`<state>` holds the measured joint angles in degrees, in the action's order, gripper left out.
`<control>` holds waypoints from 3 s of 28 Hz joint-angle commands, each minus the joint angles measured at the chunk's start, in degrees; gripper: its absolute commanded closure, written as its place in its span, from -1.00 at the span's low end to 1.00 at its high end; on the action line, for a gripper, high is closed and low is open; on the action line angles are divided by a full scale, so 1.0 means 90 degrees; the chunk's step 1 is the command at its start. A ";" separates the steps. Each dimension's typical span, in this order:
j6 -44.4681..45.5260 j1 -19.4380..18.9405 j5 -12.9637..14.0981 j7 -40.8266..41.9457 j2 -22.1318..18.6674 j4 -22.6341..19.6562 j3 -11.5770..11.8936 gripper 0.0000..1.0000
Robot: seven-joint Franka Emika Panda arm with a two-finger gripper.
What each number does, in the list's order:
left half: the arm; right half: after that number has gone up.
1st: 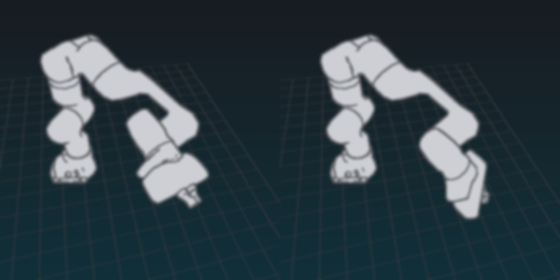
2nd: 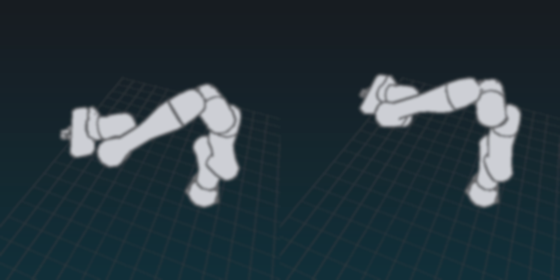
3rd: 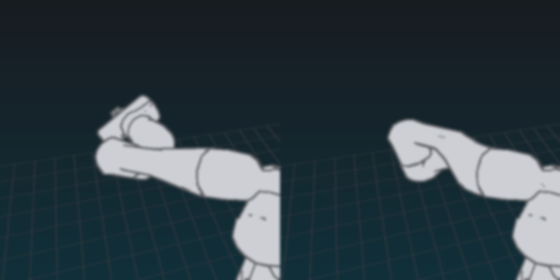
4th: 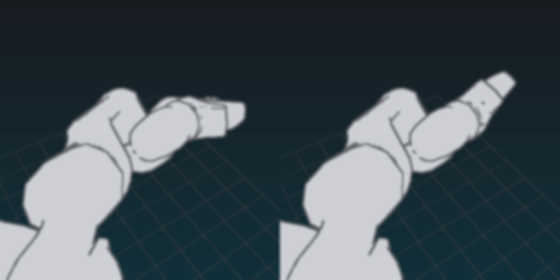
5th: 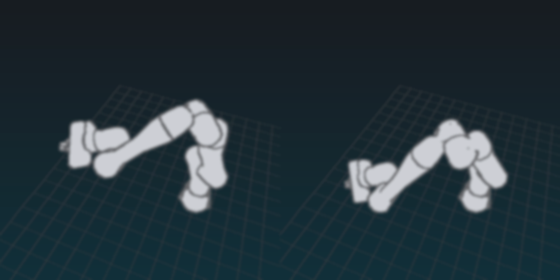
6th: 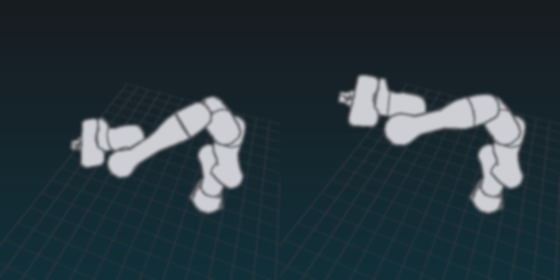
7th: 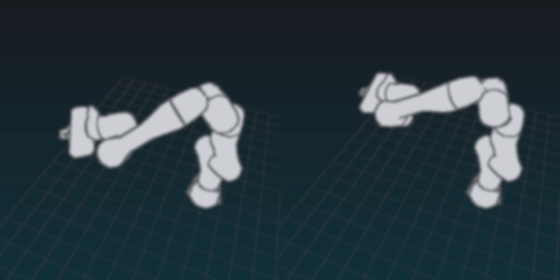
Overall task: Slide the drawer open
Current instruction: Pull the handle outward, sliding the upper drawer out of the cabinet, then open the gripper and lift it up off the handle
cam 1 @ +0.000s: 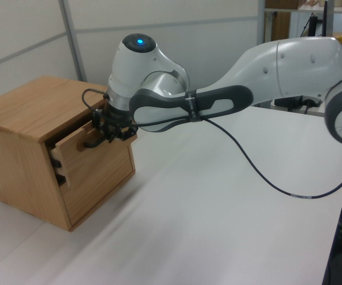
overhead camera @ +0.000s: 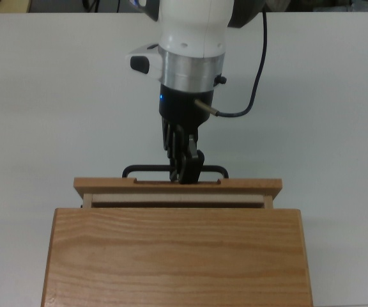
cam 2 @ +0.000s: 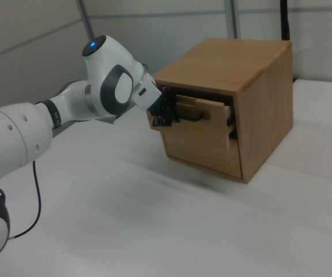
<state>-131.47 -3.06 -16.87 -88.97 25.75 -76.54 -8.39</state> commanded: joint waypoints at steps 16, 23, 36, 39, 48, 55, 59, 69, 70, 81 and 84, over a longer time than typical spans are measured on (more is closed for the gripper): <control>0.0009 0.0164 -0.0039 0.0110 -0.2333 -0.2677 -0.0132 1.00; 0.0135 0.0232 0.0000 0.0276 -0.2685 -0.3136 -0.0113 1.00; 0.0418 0.0232 0.0263 0.0530 -0.3408 -0.3917 -0.0074 1.00; 0.0574 0.0232 0.0439 0.0725 -0.3525 -0.3996 -0.0074 1.00; 0.0965 0.0193 0.0674 0.0950 -0.3788 -0.4093 0.0044 1.00; 0.1014 0.0144 0.0674 0.0950 -0.3974 -0.4240 0.0151 1.00; 0.1053 0.0135 0.0684 0.0950 -0.4052 -0.4308 0.0151 1.00; 0.1053 0.0135 0.1016 0.0960 -0.4033 -0.4182 0.0278 -0.75; 0.1044 0.0135 0.1016 0.0969 -0.4033 -0.4133 0.0278 -0.87; 0.1053 0.0135 0.1035 0.1603 -0.4043 -0.3996 0.0278 -1.00; 0.1073 0.0125 0.1064 0.2206 -0.4052 -0.3996 0.0259 -1.00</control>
<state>-123.59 -1.64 -9.08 -76.45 -10.10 -112.92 -6.31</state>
